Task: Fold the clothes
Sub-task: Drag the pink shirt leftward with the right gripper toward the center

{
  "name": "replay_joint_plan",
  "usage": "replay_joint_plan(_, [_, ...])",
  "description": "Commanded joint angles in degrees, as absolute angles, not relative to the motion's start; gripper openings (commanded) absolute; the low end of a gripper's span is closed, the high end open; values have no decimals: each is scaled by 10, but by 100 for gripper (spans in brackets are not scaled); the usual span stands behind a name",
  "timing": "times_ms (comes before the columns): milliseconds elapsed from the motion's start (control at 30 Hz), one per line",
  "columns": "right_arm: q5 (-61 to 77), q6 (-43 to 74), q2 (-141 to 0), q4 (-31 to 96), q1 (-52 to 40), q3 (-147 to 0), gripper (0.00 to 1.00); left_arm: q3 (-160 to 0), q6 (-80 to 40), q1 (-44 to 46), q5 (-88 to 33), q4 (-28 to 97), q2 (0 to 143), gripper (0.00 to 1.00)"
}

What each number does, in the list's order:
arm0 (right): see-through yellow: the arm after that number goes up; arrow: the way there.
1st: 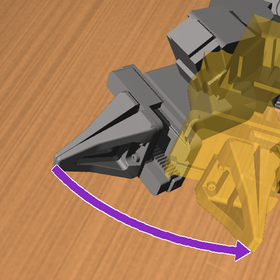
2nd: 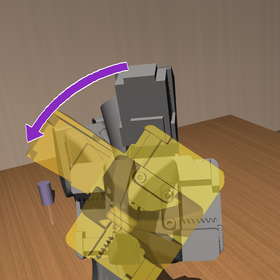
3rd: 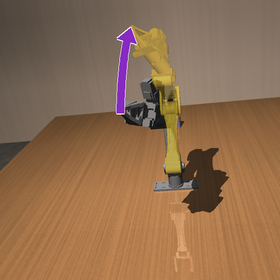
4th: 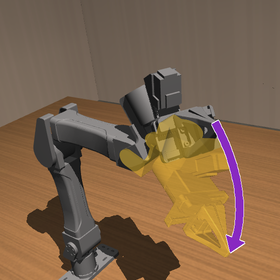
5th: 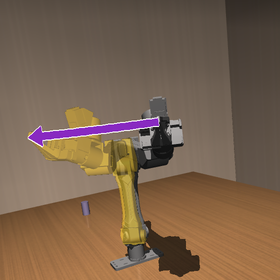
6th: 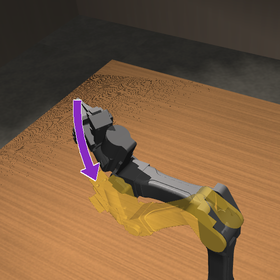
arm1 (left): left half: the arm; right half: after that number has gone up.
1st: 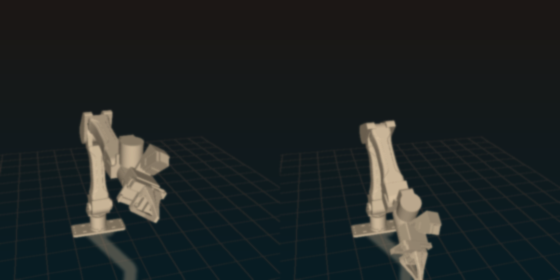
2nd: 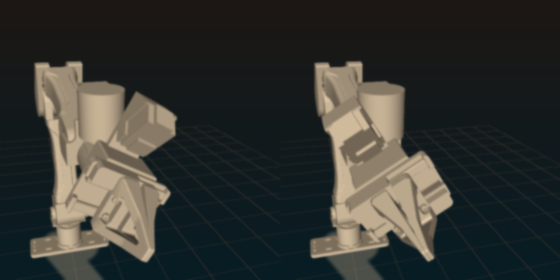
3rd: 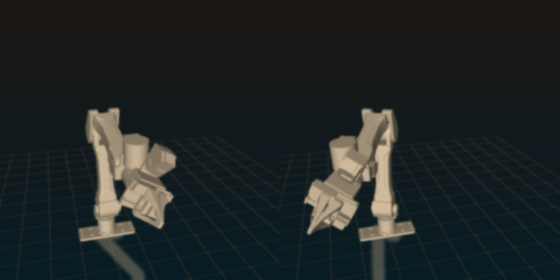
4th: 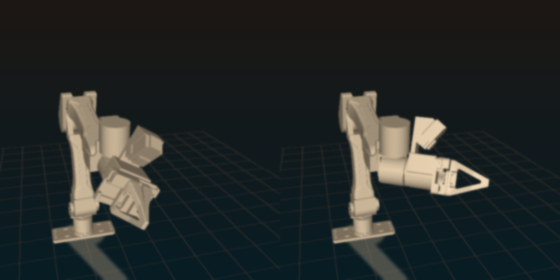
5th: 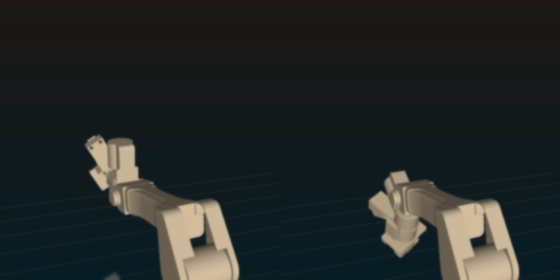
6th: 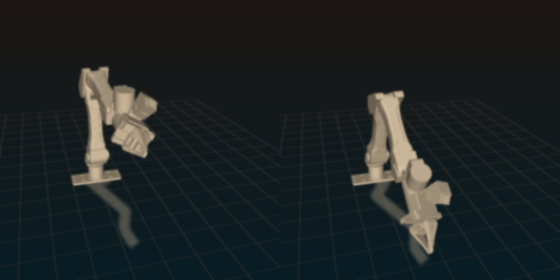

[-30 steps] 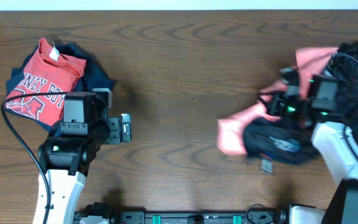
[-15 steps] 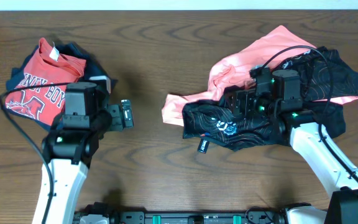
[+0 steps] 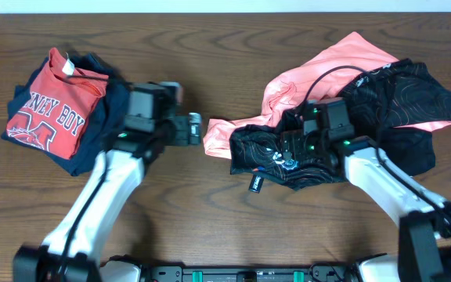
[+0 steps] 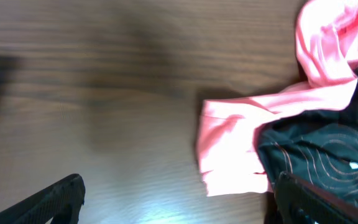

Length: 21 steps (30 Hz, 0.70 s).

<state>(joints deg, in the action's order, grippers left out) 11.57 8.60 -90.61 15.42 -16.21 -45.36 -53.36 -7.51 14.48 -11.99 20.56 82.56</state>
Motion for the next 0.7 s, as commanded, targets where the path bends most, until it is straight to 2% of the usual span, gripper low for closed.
replay_joint_plan(0, [61,92,-925,158,-169,-458,63,-543,-76,175,-131,182,881,98])
replay_joint_plan(33, [57,92,-926,159,-169,-458,56,-543,-76,182,-136,174,898,98])
replay_joint_plan(167, [31,94,-925,173,-169,-459,1,-543,-76,209,-146,133,973,98])
replay_joint_plan(333, [22,94,-918,214,-161,-460,1,-543,-76,227,-146,103,1023,98])
replay_joint_plan(400, [-18,113,-901,248,-147,-463,1,-543,-76,233,-146,102,1032,76])
replay_joint_plan(467, [-79,141,-875,291,-126,-470,1,-543,-76,236,-146,102,1032,20])
replay_joint_plan(500, [-105,150,-857,313,-113,-476,1,-543,-76,236,-146,102,1032,6])
replay_joint_plan(667, [-244,179,-768,425,-20,-522,1,-543,-77,230,-143,107,1032,6])
